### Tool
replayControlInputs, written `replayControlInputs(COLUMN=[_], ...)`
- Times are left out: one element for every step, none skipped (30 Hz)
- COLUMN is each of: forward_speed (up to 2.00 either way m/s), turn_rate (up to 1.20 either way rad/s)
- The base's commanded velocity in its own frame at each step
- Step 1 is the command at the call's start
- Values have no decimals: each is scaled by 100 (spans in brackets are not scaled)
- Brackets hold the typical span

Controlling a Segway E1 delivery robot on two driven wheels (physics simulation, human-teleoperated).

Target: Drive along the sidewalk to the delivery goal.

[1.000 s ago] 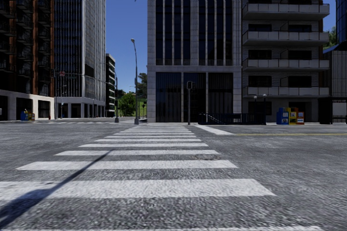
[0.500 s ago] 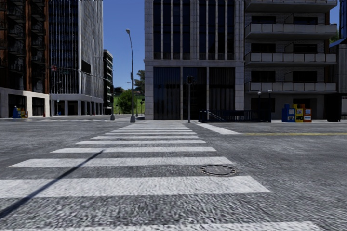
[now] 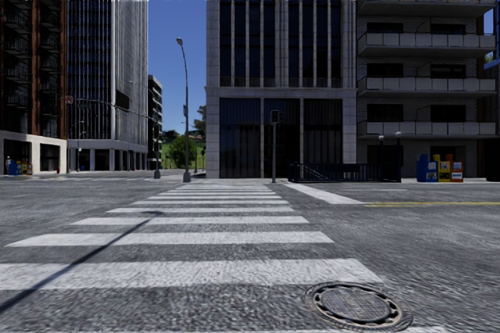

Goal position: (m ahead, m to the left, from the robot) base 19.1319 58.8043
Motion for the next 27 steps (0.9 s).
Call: replayControlInputs(forward_speed=[200,200,200,200,200,200,200,200,200,200,200,200,200,200,200,200,200,200,200,200,200,200,200,200,200,200,200], turn_rate=[0,0,0,0,0,0,0,0,0,0,0,0,0,0,8,55,78,85,36,9,9,0,0,0,0,0,0])
